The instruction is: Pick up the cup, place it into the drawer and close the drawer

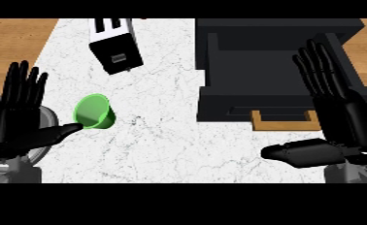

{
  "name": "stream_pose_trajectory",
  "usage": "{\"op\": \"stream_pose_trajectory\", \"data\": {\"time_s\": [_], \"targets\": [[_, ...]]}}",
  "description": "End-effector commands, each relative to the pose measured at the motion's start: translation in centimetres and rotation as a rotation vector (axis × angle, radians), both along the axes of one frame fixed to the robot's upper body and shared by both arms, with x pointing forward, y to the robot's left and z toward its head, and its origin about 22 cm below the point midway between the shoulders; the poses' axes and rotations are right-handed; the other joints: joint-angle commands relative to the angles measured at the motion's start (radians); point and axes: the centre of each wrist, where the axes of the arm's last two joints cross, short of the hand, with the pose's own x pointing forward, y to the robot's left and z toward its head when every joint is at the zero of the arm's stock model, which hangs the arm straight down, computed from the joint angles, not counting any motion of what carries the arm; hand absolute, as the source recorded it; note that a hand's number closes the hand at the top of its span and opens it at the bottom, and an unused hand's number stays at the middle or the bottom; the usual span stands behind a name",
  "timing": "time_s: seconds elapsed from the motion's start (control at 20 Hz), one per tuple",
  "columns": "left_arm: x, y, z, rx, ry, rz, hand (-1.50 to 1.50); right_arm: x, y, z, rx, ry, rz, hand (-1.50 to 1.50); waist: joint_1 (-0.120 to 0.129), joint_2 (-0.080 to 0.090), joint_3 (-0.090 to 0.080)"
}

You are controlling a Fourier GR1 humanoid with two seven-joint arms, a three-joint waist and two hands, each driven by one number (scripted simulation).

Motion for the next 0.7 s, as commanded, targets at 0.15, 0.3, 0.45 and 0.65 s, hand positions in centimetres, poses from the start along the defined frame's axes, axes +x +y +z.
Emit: {"op": "stream_pose_trajectory", "data": {"time_s": [0.15, 0.3, 0.45, 0.65], "targets": [[0.5, 0.8, -4.7, 0.016, 0.096, 0.035, -1.5, 1.3, -1.5, 0.7, -0.014, -0.016, 0.002, -1.5, -0.001, 0.0, 0.0], [0.7, 1.4, -6.6, 0.039, 0.113, 0.064, -1.5, 1.2, -0.7, 0.3, -0.006, -0.026, 0.0, -1.5, -0.001, -0.001, 0.0], [1.1, 2.6, -8.1, 0.028, 0.143, 0.107, -1.5, 1.7, 0.1, 0.2, -0.026, -0.029, 0.002, -1.5, -0.001, 0.0, 0.0], [-1.7, 4.1, -11.6, 0.023, 0.174, 0.081, -1.5, 3.4, -1.3, 2.7, -0.004, -0.029, 0.005, -1.5, 0.002, 0.0, 0.0]]}}
